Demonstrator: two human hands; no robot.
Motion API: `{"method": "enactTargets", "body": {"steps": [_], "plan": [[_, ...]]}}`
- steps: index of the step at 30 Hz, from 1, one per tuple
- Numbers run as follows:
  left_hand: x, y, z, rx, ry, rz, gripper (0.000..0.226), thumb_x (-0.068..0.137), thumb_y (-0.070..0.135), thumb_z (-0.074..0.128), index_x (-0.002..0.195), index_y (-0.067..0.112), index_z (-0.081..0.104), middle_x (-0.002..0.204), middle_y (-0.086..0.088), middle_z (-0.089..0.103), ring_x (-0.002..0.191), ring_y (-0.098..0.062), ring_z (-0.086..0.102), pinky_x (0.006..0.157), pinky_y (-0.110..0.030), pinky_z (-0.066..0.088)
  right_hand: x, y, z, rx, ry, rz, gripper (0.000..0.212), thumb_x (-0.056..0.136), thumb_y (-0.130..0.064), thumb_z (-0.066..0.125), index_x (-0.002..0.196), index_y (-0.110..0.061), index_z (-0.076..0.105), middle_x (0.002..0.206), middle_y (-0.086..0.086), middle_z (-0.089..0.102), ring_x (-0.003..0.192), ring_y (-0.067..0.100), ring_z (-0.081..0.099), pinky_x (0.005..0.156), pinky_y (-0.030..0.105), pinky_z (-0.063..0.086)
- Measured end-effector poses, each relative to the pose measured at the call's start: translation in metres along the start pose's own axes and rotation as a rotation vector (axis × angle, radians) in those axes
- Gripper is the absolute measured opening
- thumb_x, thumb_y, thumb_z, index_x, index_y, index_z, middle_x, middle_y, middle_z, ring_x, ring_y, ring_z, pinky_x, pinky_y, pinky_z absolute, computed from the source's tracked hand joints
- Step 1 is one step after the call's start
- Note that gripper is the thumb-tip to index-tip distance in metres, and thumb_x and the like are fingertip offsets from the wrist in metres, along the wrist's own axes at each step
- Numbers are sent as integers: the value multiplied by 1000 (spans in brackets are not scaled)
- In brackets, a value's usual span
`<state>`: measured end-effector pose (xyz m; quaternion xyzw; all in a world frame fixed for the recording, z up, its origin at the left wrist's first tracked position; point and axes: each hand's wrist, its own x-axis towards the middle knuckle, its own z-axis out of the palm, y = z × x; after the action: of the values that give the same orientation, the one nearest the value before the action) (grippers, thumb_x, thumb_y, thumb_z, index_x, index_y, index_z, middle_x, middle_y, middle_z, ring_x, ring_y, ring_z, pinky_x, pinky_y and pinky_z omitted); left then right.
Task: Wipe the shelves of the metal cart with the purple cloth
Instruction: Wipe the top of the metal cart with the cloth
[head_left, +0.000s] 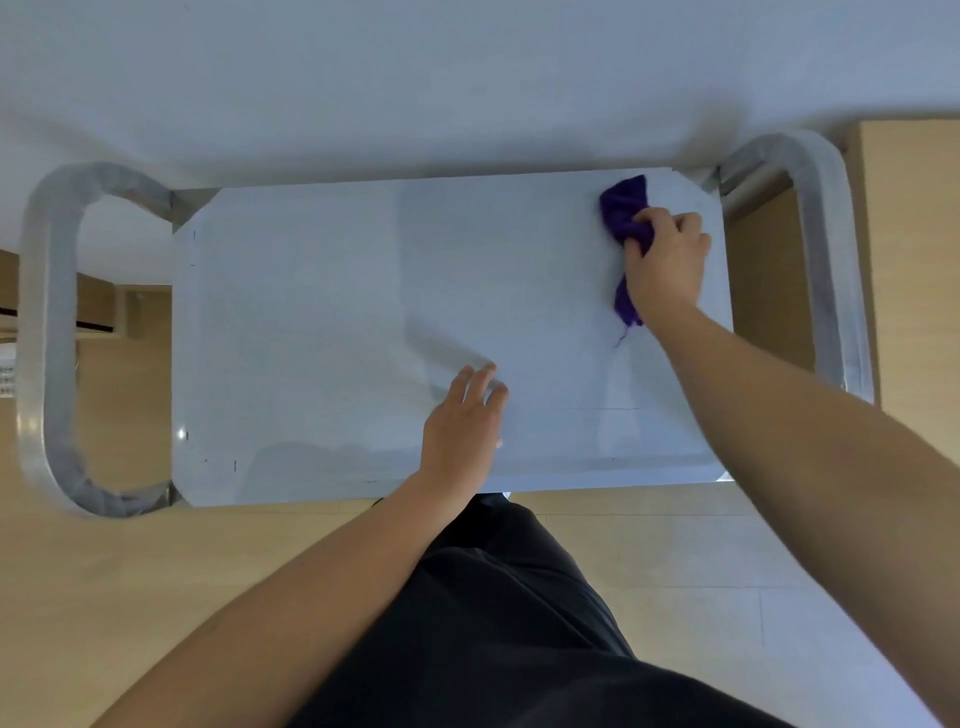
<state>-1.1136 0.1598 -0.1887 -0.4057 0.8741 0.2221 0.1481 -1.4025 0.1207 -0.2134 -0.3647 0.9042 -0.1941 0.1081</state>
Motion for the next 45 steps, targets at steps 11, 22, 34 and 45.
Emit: {"method": "enactTargets", "body": {"steps": [11, 22, 34, 45], "plan": [[-1, -8, 4, 12, 55, 32, 67, 60, 20, 90, 118, 10, 60, 138, -5, 52, 131, -28, 47, 59, -31, 56, -108, -109, 59, 139, -203, -411, 25, 87, -12, 65, 111, -16, 71, 111, 10, 58, 102, 34, 50, 73, 39, 52], [-26, -58, -10, -54, 94, -32, 46, 91, 13, 60, 136, 17, 52, 154, 0, 31, 143, -17, 27, 77, -33, 55, -88, -45, 32, 64, 41, 22, 31, 91, -13, 57, 121, -16, 65, 122, 15, 51, 107, 38, 46, 88, 36, 45], [-36, -83, -11, -43, 18, 30, 53, 93, 21, 60, 143, 20, 42, 160, 5, 18, 147, -17, 17, 85, -34, 52, -133, -84, 44, 115, -92, -159, 33, 82, -12, 63, 114, -17, 71, 111, 17, 57, 99, 39, 52, 85, 38, 46], [-47, -105, -3, -67, 95, 72, 51, 84, 17, 72, 132, 11, 56, 153, -4, 38, 140, -25, 36, 75, -36, 58, -201, -135, 70, 172, -103, -19, 34, 83, -7, 64, 116, -17, 69, 118, 13, 54, 102, 37, 48, 83, 39, 48]]}}
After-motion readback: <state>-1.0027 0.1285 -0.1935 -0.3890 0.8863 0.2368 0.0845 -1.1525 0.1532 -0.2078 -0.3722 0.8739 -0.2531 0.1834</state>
